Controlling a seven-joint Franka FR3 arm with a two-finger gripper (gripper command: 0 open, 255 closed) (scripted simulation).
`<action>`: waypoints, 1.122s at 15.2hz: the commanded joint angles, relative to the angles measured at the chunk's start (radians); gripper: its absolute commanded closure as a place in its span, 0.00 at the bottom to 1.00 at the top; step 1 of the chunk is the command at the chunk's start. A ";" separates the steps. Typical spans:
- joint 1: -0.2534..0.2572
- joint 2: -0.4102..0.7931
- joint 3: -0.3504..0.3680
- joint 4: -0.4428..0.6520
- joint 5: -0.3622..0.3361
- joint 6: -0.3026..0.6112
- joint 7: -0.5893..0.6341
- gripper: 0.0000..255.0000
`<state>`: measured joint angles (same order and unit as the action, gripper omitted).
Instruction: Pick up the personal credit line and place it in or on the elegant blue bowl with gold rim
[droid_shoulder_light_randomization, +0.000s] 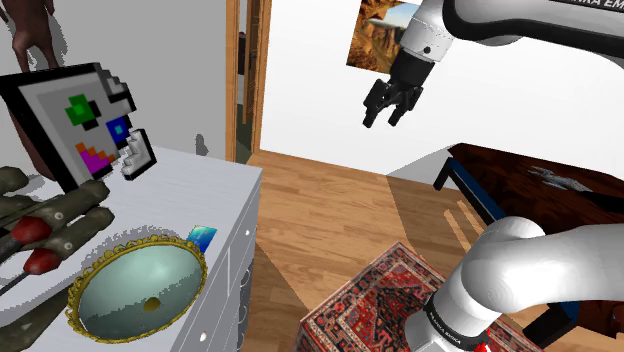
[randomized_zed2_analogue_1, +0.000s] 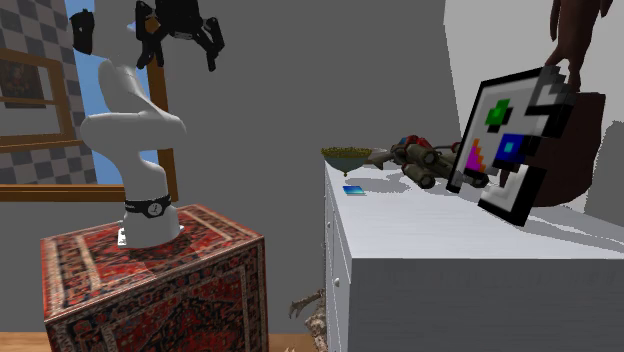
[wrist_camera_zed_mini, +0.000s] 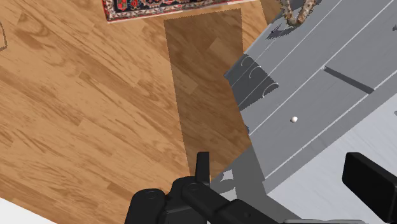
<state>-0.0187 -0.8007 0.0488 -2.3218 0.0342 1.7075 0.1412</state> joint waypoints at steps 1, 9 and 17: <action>0.000 0.000 0.000 0.000 0.000 0.000 0.000 0.00; -0.003 0.063 0.218 -0.073 0.084 0.128 0.311 0.00; -0.043 0.251 0.449 -0.031 0.114 0.264 0.636 0.00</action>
<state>-0.0559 -0.5730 0.4687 -2.3587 0.1470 1.9543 0.7313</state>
